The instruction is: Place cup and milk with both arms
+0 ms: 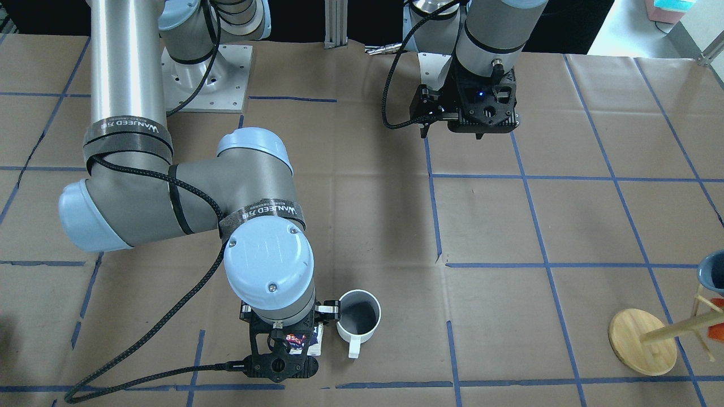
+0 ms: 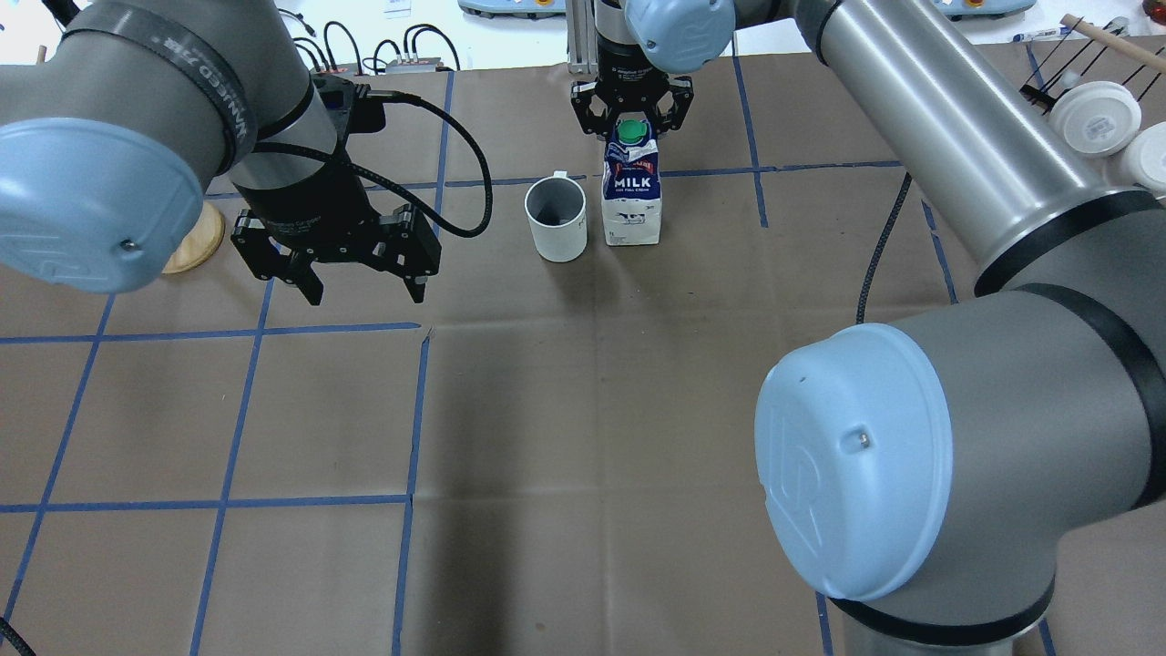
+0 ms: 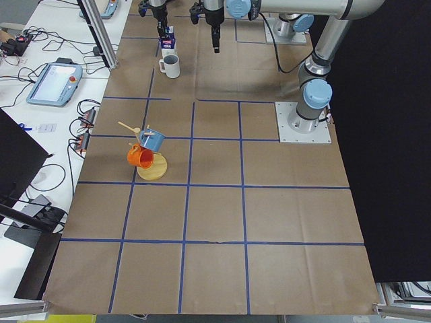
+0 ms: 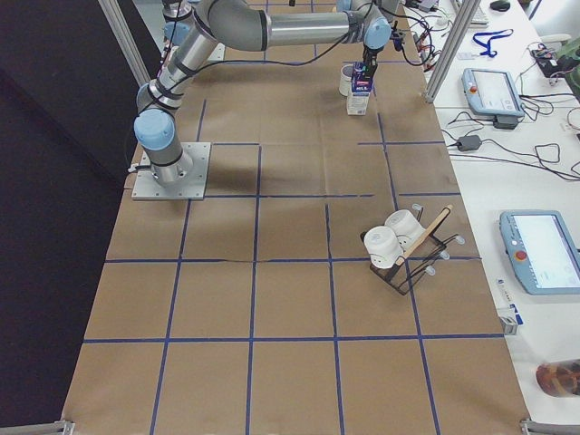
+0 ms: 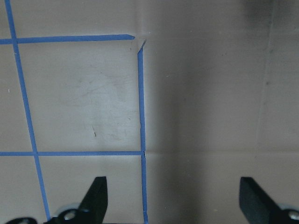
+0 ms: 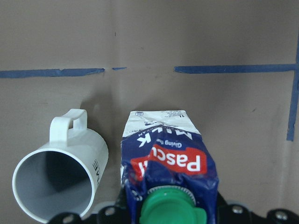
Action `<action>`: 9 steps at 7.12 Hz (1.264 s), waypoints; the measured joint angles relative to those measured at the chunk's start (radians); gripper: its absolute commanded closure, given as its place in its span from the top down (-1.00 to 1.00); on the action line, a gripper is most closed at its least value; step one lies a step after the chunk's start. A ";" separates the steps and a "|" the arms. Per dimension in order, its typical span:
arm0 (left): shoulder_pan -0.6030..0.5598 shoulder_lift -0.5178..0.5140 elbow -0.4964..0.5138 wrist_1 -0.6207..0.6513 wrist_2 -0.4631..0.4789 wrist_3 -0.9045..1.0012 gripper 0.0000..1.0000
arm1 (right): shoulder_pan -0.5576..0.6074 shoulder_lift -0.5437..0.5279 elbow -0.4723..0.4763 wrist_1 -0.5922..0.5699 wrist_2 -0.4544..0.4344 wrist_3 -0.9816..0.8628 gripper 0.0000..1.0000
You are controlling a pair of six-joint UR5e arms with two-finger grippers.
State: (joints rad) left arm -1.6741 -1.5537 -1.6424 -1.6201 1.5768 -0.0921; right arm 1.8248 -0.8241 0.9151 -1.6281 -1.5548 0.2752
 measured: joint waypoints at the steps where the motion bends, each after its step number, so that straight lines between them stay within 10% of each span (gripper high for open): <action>1: 0.000 -0.002 0.001 0.000 0.000 0.000 0.99 | 0.000 -0.006 -0.002 0.001 0.018 0.001 1.00; 5: 0.000 -0.003 0.001 0.000 0.000 0.000 0.99 | -0.024 -0.062 0.001 0.037 0.018 -0.011 1.00; 9: 0.000 -0.003 -0.001 0.000 0.000 0.000 0.99 | -0.146 -0.288 0.060 0.319 0.003 -0.185 0.93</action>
State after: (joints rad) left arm -1.6736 -1.5566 -1.6432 -1.6198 1.5769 -0.0920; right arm 1.6789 -1.1119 0.9754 -1.3090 -1.5522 0.0906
